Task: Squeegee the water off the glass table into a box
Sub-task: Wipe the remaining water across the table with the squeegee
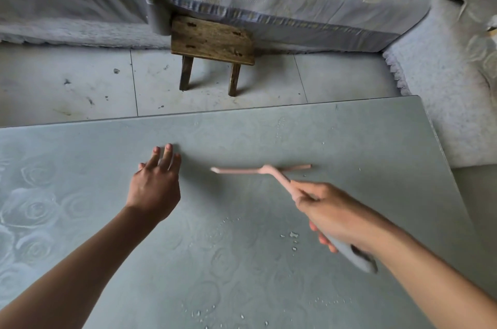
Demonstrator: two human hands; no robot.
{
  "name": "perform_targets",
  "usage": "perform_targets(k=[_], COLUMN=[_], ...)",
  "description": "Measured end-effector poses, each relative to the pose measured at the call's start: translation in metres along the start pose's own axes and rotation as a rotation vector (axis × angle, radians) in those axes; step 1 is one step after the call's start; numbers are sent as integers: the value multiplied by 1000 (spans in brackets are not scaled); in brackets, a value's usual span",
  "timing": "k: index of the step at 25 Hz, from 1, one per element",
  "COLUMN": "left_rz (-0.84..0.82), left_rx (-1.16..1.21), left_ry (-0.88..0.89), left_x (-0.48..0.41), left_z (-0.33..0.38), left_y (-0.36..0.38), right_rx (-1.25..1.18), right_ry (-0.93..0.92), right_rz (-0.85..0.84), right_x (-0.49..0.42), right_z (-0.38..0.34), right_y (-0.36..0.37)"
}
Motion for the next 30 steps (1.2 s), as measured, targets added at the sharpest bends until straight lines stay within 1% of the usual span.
perform_targets(k=[3,6,8,10,11,13,14,15,17,19,21,23,25,26,27,28,30], left_rz=[-9,-4,-2,3,6,6,11,20,37,20,-16,-57,-86,-93,-95,-98,-113], left_rx=[16,23,44,74,98,145,172,200,255,274,284,288,284,283,284,279,272], left_ry=[-5,-17,-25,-33,-39,-42,-50,-60,-65,-57,-55,-53,-39,-33,-32,-30,-25], left_x=[0,2,2,1,1,-1,-1,-1,-4,-5,-7,-7,-7,-7,-7,-7,-8], left_z=[1,-1,-2,-3,-5,-5,-6,-8,-10,-12,-11,-12,-12,-12,-11,-11,-11], left_y=[-3,-3,-2,-2,-2,-2,-2,-4,-7,-7,-6,-4,-4,-4,-5,-7,-9], right_rx=[72,84,168,297,332,324,305,282,259,227,183,231,319,312,299,290,264], right_ry=[-111,-179,-231,-278,-270,-177,-121,-95,-151,-190,-144,-118,-67,-25,0,-6,-58], right_rz=[109,117,109,91,54,-57,-100,-107,-2,115,121,42,-88,-142,-158,-129,24], right_x=[-30,-63,-62,-44,-31,-7,-1,-2,-23,-52,-63,-46,-17,-7,-4,-9,-33], right_z=[-41,-85,-88,-68,-57,-41,-41,-46,-70,-96,-105,-91,-71,-63,-62,-66,-84], right_y=[-29,-16,9,28,31,23,16,9,-3,-8,-4,4,8,8,3,-3,-21])
Point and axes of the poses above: each hand's wrist, its own x-axis away from the middle knuckle, its own y-axis out of the palm, z = x × y, the point moved 3 cm from there along -x, towards the middle knuckle, and after that the axes turned 3 degrees about z, right-handed, at the moved point
